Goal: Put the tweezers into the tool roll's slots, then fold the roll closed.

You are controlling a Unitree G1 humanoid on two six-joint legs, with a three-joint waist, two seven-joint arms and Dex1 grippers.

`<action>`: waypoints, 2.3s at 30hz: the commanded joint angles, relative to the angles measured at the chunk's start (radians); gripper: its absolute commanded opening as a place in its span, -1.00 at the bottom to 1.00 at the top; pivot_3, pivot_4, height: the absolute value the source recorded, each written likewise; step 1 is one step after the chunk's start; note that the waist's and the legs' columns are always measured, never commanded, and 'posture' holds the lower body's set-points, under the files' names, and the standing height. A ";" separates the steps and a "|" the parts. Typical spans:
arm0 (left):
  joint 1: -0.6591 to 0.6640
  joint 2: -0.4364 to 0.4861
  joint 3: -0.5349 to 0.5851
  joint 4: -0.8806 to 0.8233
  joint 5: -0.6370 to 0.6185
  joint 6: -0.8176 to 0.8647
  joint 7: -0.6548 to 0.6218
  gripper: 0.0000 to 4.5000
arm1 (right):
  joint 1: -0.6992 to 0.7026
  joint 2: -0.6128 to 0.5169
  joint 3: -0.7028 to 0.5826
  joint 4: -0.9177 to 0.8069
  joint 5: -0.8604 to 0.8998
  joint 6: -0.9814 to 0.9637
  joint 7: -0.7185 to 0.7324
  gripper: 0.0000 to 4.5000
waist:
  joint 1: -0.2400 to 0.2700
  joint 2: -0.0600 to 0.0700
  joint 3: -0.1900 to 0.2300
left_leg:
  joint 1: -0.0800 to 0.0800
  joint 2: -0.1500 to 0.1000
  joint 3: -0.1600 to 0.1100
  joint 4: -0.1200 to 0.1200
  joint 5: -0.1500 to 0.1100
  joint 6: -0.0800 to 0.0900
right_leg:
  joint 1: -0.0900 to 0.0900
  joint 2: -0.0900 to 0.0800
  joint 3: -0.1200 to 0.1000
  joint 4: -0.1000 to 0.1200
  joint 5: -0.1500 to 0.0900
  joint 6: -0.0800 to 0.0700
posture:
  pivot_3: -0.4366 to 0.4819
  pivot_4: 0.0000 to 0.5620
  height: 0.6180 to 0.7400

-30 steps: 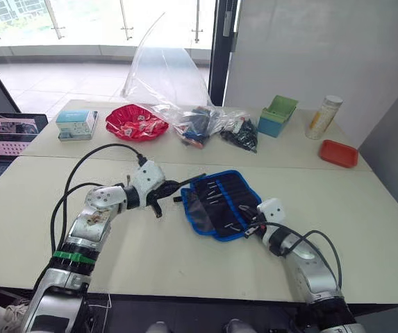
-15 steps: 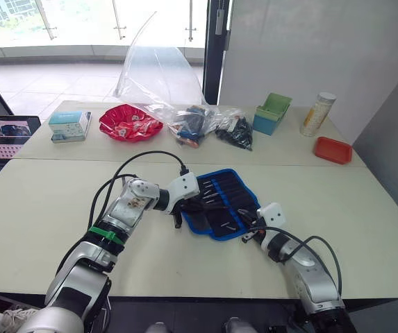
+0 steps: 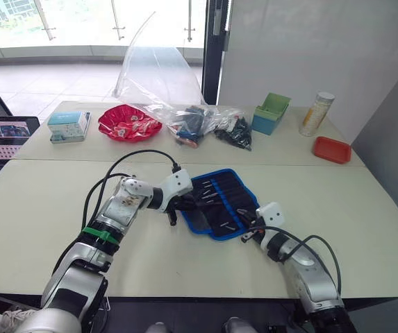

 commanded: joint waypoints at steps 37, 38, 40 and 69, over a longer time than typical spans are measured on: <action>-0.200 -0.275 0.069 0.485 0.064 -0.336 0.130 -0.01 | 0.004 -0.013 0.035 0.066 -0.033 0.033 0.007 -1.00 | -0.003 0.000 0.000 | 0.000 -0.001 0.000 0.002 0.000 0.000 | 0.001 0.000 0.000 0.001 0.000 0.001 | -0.05 -0.47 0.98; -0.180 -0.259 0.077 0.443 0.055 -0.330 0.118 0.13 | -0.001 -0.013 0.037 0.070 -0.033 0.033 0.011 -1.00 | -0.004 0.000 0.000 | 0.000 -0.001 0.000 0.002 0.000 0.000 | 0.001 0.000 0.000 0.001 0.000 0.001 | -0.05 -0.47 0.98; -0.097 -0.192 0.110 0.294 0.015 -0.287 0.074 0.42 | -0.017 -0.013 0.047 0.087 -0.032 0.029 0.027 -1.00 | -0.011 0.001 0.000 | 0.000 0.000 0.000 0.002 0.000 0.000 | 0.001 0.000 0.000 0.001 0.000 0.001 | -0.05 -0.47 0.98; 0.909 -0.179 0.836 -0.670 -0.310 -0.167 0.706 0.99 | -0.156 0.019 0.126 0.294 -0.048 -0.038 0.194 -1.00 | -0.030 -0.002 -0.003 | 0.015 0.004 0.006 -0.002 0.000 0.000 | 0.004 0.000 0.002 0.010 0.000 -0.003 | -0.05 -0.47 0.98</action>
